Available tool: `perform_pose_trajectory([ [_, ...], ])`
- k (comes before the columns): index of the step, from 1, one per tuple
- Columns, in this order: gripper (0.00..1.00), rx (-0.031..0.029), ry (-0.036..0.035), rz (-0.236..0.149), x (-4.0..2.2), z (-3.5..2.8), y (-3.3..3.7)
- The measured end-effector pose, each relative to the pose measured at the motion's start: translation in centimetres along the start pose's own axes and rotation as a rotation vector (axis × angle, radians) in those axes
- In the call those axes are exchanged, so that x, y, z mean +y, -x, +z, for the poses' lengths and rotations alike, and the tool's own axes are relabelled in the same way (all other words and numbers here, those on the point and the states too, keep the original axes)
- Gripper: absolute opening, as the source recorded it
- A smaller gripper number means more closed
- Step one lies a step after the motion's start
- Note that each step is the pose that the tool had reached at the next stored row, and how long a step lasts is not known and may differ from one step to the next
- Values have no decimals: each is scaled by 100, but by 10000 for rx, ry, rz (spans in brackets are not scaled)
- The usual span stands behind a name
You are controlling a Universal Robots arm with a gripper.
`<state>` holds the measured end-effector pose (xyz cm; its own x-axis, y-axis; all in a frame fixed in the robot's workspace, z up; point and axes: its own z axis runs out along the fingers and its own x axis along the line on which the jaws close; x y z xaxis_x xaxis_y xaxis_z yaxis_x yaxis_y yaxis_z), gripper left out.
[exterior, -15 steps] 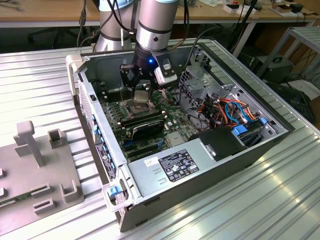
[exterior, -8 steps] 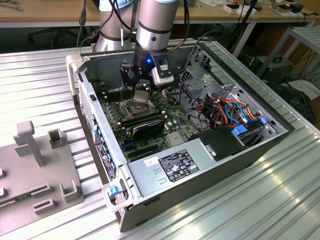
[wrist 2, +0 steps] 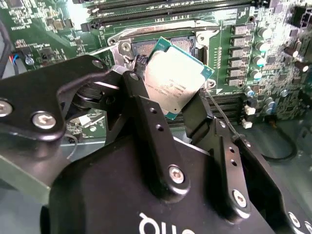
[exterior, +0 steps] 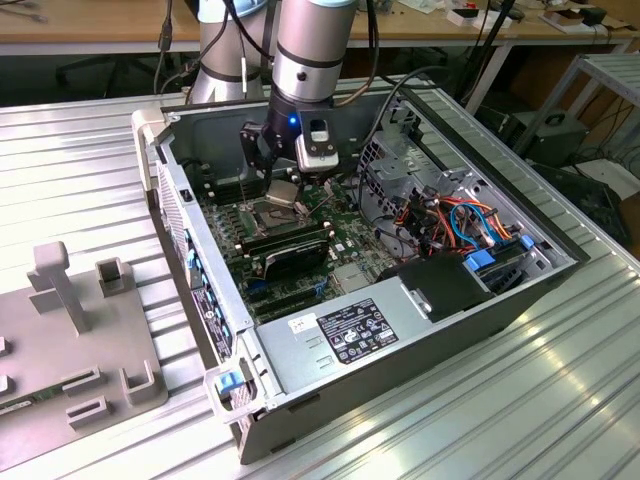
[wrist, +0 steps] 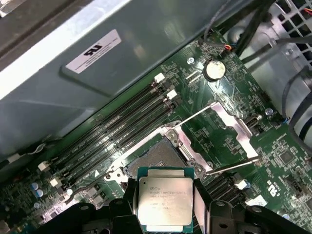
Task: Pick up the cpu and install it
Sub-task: 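Place the cpu into insertion slot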
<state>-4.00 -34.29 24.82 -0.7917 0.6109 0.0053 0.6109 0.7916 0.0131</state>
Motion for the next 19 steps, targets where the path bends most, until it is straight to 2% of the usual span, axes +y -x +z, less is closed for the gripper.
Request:
perform_pose_trajectory([
  [4,55,0,0,4,0,0,0],
  [6,55,-3,2,211,0,1,0],
  [7,55,-8,3,602,0,3,0],
  [9,55,-15,6,1149,0,6,0],
  [16,55,-33,13,2496,0,13,0],
  [17,55,-37,15,2840,0,15,0],
  [19,55,-42,17,3217,0,18,0],
])
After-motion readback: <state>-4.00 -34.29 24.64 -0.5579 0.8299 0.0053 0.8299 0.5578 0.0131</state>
